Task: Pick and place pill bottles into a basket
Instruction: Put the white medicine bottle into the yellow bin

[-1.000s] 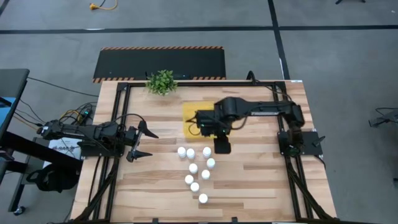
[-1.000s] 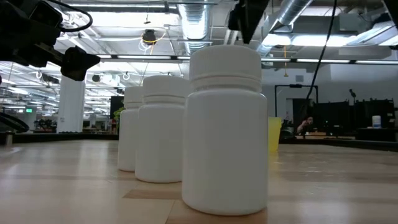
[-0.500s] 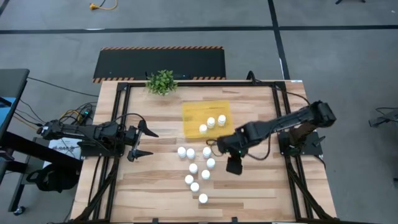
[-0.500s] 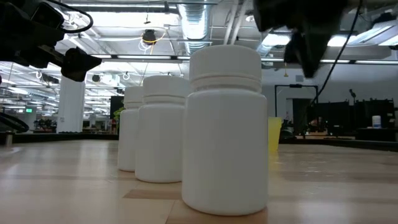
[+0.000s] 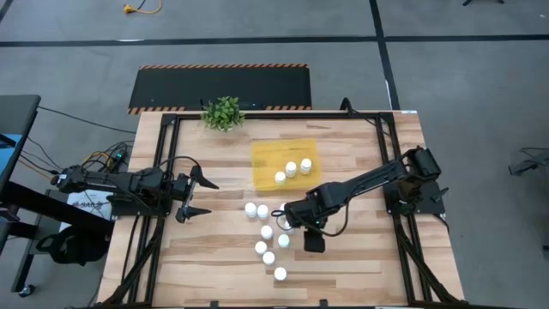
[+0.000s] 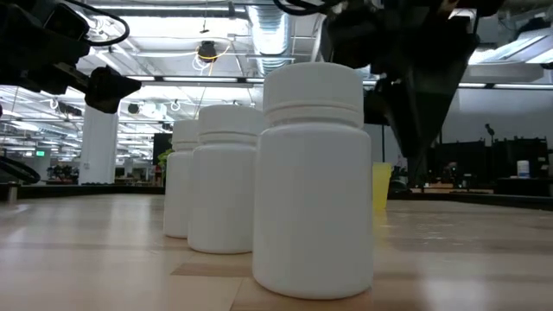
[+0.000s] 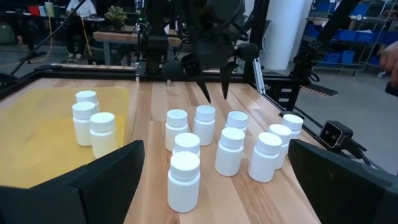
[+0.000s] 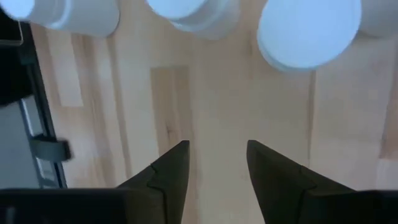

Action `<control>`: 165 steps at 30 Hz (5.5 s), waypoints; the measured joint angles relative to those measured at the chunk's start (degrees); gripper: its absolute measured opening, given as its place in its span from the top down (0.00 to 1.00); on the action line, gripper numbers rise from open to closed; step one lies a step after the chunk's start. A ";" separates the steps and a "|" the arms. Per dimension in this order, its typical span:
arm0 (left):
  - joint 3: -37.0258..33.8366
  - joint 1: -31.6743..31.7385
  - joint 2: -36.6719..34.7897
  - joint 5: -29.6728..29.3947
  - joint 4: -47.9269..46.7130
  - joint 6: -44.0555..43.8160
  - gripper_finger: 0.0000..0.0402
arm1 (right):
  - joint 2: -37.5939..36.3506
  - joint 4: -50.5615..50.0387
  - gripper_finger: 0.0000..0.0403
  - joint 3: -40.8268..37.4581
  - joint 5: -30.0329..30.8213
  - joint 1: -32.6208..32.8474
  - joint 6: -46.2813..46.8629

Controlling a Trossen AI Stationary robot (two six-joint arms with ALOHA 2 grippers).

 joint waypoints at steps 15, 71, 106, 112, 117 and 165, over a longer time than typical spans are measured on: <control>0.01 0.01 0.00 -0.61 -0.15 -0.29 0.04 | 0.00 -0.29 0.58 0.78 6.54 -0.89 -9.03; 0.00 -0.01 -0.02 -0.58 -0.15 -0.40 0.04 | 3.72 7.61 0.46 0.82 12.29 -1.68 -15.16; 0.00 -0.01 0.00 -0.57 -0.15 -0.20 0.04 | 3.69 11.89 0.50 0.80 12.27 -1.57 -16.07; 0.01 -0.01 0.00 -0.57 -0.15 -0.47 0.04 | 3.67 11.90 0.54 0.80 12.73 -1.57 -16.06; 0.01 0.01 0.00 -0.57 -0.15 -0.18 0.04 | 3.61 11.93 0.58 0.80 13.05 -1.57 -16.05; 0.01 -0.01 -0.02 -0.74 -0.17 0.03 0.04 | -13.31 -6.26 0.59 3.47 16.73 -15.25 -20.91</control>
